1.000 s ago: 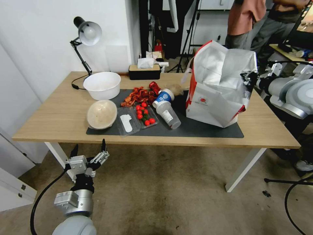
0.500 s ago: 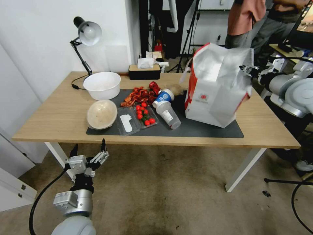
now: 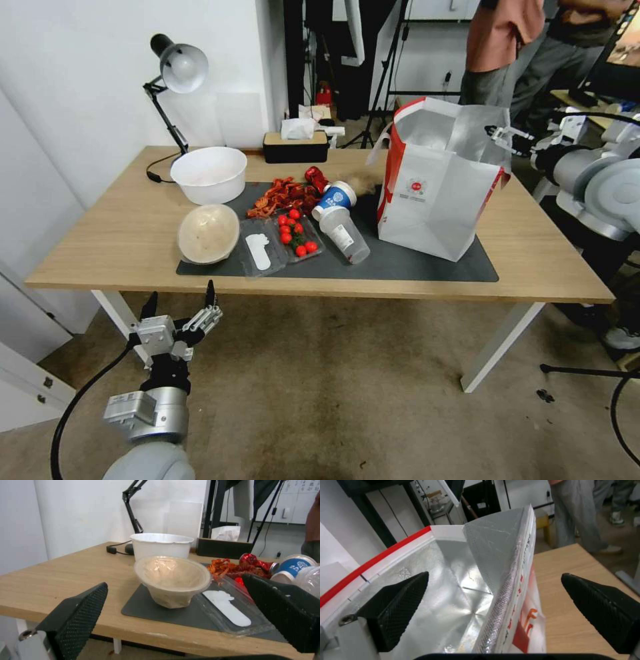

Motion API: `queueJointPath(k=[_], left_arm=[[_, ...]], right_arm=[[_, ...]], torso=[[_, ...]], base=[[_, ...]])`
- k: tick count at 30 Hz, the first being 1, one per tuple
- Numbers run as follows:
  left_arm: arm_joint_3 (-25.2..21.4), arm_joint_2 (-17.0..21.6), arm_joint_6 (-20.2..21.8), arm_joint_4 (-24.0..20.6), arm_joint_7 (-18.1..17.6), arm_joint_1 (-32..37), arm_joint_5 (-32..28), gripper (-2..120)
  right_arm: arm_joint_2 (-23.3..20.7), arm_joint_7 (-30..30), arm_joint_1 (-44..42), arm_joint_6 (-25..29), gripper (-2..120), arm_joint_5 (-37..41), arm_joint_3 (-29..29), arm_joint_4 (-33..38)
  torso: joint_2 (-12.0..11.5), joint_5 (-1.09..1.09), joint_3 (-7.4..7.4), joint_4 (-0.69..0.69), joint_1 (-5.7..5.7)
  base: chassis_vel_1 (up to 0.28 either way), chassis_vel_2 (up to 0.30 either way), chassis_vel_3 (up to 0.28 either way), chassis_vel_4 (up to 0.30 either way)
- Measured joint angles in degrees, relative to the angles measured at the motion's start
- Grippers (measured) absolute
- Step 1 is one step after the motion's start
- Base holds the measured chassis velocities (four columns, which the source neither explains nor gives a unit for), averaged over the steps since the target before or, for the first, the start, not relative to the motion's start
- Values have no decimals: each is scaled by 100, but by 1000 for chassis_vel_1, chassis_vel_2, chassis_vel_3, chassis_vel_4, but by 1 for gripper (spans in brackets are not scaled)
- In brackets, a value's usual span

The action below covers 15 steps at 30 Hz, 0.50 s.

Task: Pick up the food delivery bag from the floor and place it on the table.

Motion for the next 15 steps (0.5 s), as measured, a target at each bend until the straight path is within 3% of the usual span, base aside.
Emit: queueJointPath(k=[5, 7, 13, 15], left_arm=[[4, -13, -150, -1, -92, -26, 44, 100], [-13, -19, -332, 25, -97, -47, 45, 100], [-75, -70, -507, 27, 89, -11, 107, 100], [-136, -147, -614, 25, 179, 46, 175, 100]], right_arm=[[-132, -364, -450, 354, 100, -594, 344, 297], [-274, -794, -977, 995, 100, -1215, 635, 676], [-342, -1089, -1650, 1822, 100, -2161, 730, 1280], [-272, -1184, -2018, 2253, 100, -2812, 710, 1492]], torso=[[0, 1, 0, 1, 0], [0, -1, 0, -2, 0], [0, 0, -1, -1, -1], [0, 0, 0, 3, -1]], base=[[0, 0, 0, 0], [0, 0, 0, 0], [0, 0, 0, 0], [0, 0, 0, 0]])
